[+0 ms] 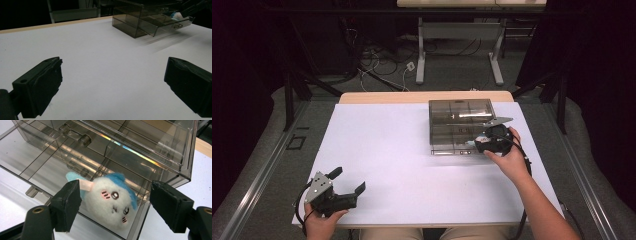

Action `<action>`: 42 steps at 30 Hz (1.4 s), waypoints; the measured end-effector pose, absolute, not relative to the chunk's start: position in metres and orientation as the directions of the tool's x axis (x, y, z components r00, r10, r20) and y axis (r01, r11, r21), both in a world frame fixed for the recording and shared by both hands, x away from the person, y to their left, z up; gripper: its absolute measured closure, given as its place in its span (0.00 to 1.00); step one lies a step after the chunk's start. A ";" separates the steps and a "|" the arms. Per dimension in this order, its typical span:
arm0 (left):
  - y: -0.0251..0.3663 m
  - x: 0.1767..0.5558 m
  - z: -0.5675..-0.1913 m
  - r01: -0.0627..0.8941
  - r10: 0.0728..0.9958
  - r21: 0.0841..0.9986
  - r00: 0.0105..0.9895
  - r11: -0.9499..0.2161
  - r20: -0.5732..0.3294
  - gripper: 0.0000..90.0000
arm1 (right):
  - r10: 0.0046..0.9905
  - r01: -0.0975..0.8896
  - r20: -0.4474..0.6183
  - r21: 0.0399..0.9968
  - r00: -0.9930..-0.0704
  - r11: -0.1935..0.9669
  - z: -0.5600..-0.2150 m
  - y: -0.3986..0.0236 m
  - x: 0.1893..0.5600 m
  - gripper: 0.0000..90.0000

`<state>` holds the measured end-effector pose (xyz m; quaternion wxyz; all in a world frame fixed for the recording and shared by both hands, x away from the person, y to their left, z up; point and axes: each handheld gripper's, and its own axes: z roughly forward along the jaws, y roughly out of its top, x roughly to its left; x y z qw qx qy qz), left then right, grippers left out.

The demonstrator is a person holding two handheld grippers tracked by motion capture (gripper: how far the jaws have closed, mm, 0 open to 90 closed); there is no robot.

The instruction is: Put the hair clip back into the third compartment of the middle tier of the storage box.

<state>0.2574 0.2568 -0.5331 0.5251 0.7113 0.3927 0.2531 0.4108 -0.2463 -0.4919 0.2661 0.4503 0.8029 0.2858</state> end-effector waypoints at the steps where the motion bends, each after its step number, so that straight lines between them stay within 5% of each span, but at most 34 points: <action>1: 0.257 0.257 -0.533 0.293 0.824 0.946 0.564 -0.141 -0.052 0.02 | 0.874 0.570 -0.172 0.698 -0.454 0.434 -0.492 -0.246 0.411 0.27; 42: 0.257 0.258 -0.533 0.295 0.826 0.946 0.560 -0.134 -0.058 0.02 | 0.878 0.523 -0.121 0.762 -0.464 0.382 -0.479 -0.239 0.399 0.21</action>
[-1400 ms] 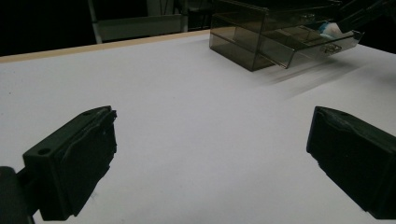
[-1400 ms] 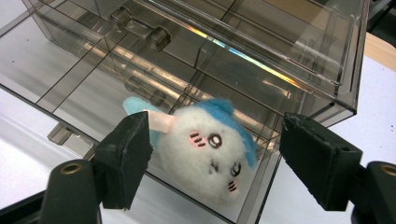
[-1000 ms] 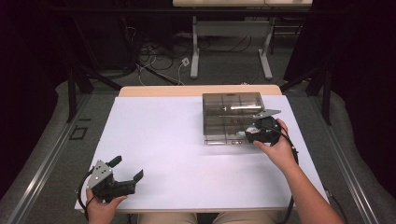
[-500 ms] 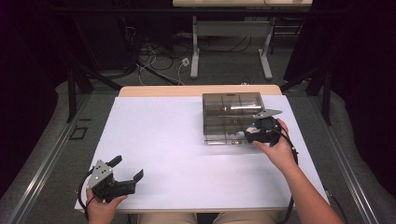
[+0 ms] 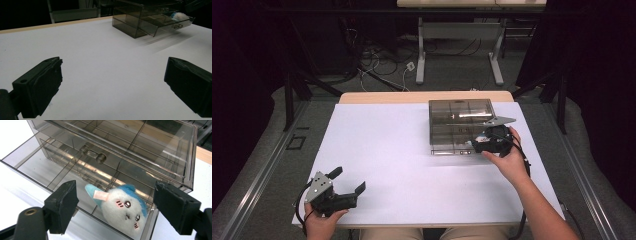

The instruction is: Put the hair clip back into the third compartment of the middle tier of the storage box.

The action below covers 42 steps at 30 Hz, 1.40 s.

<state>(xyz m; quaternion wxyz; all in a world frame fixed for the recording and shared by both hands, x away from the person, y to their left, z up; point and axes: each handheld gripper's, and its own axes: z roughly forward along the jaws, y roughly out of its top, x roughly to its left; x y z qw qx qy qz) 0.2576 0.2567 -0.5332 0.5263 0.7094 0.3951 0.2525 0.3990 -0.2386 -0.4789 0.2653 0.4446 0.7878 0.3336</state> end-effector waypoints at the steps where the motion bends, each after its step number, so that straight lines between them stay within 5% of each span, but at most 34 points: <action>1: 0.257 0.258 -0.533 0.294 0.826 0.946 0.560 -0.134 -0.058 0.02 | 0.877 0.519 -0.121 0.765 -0.466 0.382 -0.479 -0.238 0.399 0.21; 42: 0.253 0.261 -0.533 0.294 0.823 0.946 0.565 -0.135 -0.058 0.02 | 0.861 0.435 -0.046 0.848 -0.507 0.302 -0.449 -0.221 0.348 0.18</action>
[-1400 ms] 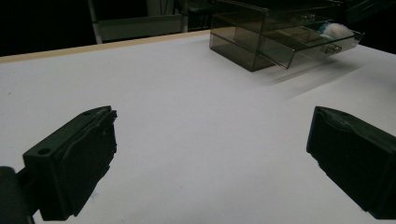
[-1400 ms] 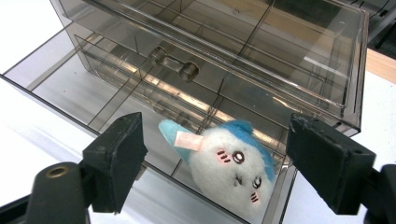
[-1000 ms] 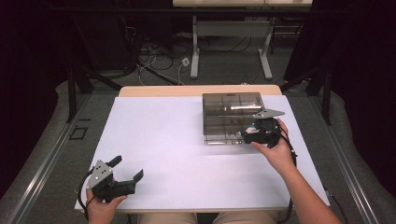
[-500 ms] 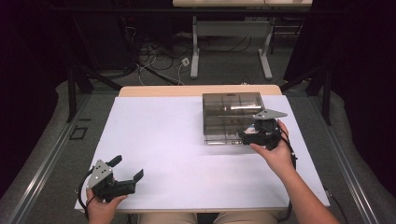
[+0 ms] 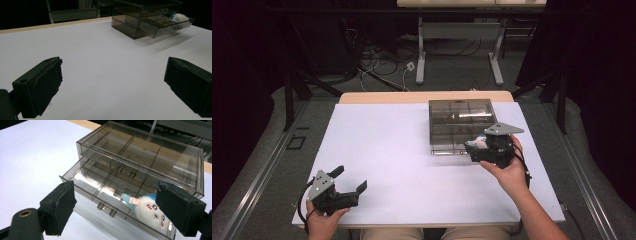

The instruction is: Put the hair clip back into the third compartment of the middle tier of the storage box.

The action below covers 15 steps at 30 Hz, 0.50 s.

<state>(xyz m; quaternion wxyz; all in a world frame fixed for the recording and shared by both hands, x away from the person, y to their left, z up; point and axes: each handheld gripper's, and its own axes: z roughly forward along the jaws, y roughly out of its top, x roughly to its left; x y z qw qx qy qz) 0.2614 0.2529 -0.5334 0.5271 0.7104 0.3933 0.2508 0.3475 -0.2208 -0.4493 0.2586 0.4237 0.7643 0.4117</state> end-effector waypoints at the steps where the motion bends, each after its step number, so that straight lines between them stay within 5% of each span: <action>1: 0.253 0.261 -0.533 0.297 0.823 0.945 0.565 -0.137 -0.058 0.02 | 0.861 0.434 -0.045 0.850 -0.506 0.300 -0.450 -0.221 0.346 0.18; 15: 0.253 0.258 -0.532 0.293 0.819 0.946 0.570 -0.136 -0.059 0.02 | 0.874 0.441 -0.005 0.862 -0.486 0.250 -0.460 -0.227 0.332 0.17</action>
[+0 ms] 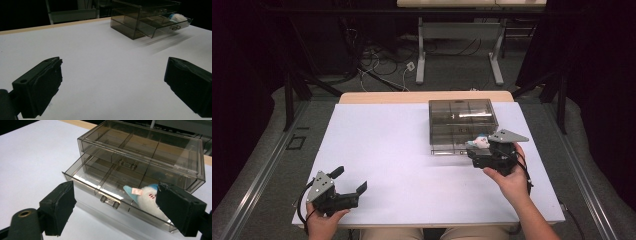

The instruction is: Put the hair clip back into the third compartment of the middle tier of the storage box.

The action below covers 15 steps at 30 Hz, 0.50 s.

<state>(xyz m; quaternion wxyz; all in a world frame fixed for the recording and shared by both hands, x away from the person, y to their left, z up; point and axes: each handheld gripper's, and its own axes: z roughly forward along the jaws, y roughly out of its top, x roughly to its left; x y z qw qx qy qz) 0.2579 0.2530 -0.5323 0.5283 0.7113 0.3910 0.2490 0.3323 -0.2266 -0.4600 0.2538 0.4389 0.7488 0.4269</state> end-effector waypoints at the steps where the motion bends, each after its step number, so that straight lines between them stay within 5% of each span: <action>1: 0.253 0.258 -0.532 0.292 0.819 0.947 0.570 -0.135 -0.059 0.02 | 0.872 0.442 0.000 0.862 -0.489 0.247 -0.461 -0.227 0.331 0.17; 15: 0.252 0.255 -0.532 0.289 0.820 0.948 0.570 -0.135 -0.057 0.02 | 0.846 0.362 -0.010 0.901 -0.533 0.239 -0.476 -0.225 0.294 0.17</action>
